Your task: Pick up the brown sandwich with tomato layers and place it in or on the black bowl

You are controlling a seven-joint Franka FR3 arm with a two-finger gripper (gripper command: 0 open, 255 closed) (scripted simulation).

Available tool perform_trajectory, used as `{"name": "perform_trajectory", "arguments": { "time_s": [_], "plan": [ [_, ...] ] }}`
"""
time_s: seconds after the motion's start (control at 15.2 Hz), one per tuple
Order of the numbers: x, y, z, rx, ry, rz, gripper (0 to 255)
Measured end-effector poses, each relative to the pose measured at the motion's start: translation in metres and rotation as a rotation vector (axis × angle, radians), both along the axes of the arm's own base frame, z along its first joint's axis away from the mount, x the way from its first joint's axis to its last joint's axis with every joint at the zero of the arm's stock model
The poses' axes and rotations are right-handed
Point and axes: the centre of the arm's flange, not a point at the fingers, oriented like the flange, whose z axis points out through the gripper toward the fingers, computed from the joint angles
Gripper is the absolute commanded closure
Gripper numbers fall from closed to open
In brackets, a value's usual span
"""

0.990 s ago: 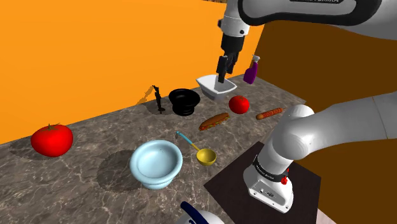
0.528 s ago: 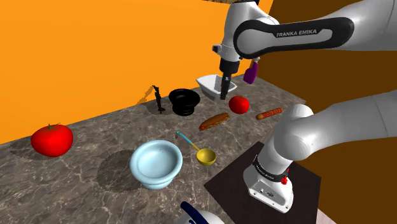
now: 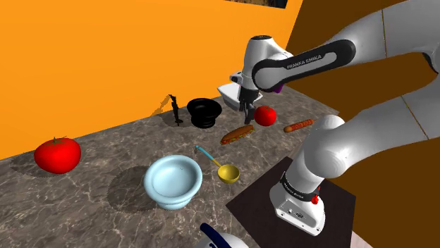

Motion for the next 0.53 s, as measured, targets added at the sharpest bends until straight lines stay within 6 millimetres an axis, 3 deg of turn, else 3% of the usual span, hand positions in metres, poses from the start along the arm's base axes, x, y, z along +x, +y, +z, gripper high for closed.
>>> {"name": "perform_trajectory", "arguments": {
  "time_s": [0.53],
  "plan": [
    [0.020,-0.020,-0.094,0.006,0.024,0.338,0]
  ]
}}
